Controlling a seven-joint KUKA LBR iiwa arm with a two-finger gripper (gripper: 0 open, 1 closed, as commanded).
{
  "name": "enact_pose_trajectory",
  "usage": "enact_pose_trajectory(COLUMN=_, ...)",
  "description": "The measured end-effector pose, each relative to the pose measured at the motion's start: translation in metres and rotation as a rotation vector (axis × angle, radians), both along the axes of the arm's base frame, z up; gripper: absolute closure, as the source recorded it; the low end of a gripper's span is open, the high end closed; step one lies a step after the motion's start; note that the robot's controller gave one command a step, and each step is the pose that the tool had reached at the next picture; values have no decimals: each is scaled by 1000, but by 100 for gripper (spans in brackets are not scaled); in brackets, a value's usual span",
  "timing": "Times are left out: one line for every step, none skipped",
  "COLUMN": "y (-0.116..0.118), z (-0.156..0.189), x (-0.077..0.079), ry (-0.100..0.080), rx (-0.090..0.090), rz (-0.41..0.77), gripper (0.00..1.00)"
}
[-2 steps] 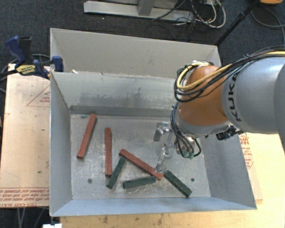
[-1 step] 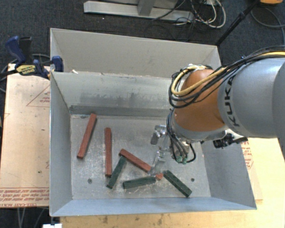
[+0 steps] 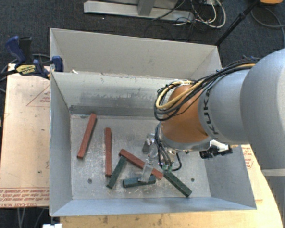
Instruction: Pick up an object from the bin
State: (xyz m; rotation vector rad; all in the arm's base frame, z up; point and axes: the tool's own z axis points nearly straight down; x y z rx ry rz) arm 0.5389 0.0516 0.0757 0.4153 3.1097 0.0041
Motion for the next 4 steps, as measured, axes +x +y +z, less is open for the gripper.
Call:
enact_pose_trajectory(y=9, z=-3, x=-4, ry=-5, rx=0, rz=-75, gripper=100)
enact_pose_trajectory(y=9, z=-3, x=-4, ry=-5, rx=0, rz=-74, gripper=100)
enact_pose_trajectory(y=9, z=0, x=-5, ry=0, rx=-1, rz=-74, gripper=100)
enact_pose_trajectory(y=9, z=20, x=-7, ry=9, rx=-2, rz=-73, gripper=100)
